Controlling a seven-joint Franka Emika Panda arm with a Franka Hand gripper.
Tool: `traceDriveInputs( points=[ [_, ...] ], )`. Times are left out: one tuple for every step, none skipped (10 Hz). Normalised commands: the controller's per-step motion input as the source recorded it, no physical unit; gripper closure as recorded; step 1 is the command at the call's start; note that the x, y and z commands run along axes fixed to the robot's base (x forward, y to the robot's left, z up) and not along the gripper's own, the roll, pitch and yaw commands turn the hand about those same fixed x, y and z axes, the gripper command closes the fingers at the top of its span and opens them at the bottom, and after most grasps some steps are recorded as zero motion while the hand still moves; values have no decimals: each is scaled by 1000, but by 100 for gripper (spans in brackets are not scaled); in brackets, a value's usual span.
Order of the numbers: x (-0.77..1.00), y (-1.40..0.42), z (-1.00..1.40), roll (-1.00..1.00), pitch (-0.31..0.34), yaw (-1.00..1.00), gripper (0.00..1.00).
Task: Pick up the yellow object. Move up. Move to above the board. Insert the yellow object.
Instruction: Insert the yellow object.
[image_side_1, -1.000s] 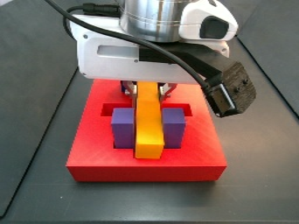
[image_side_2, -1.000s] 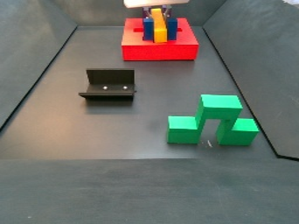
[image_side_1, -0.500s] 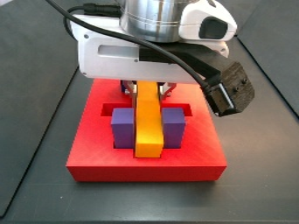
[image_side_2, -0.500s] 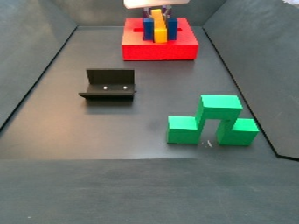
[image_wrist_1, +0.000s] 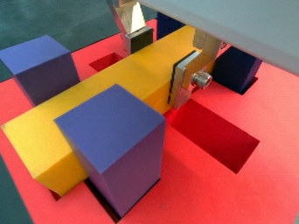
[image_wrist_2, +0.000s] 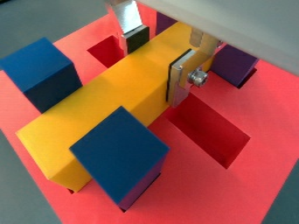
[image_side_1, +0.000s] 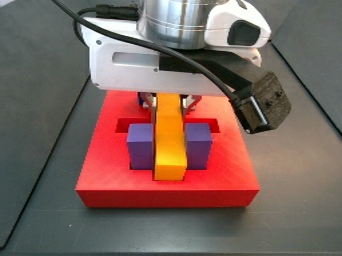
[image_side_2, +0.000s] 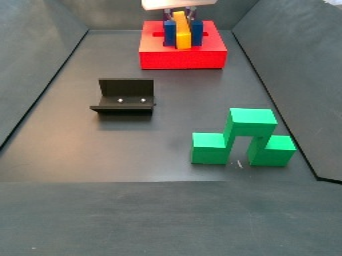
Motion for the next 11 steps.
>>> traceDriveInputs(
  points=[
    [0,-34,-600,33,-94,0,100],
    [0,0,-626,13,-140,0,100],
    [0,0,-486,14,-104,0,100],
    [0,0,-354,0,-80,0,100],
    [46,0,-234,-53,-87,0,100],
    [109,0,-163,-39,-73,-66,100],
    [109,0,-111,-61,-70,-94,100],
    [189,0,-23,-54,-47,-109,100],
    [149,0,-29,-51,-27,-160,100],
    [0,0,-71,0,-23,0,100],
    [0,0,0,0,0,0,100]
  ],
)
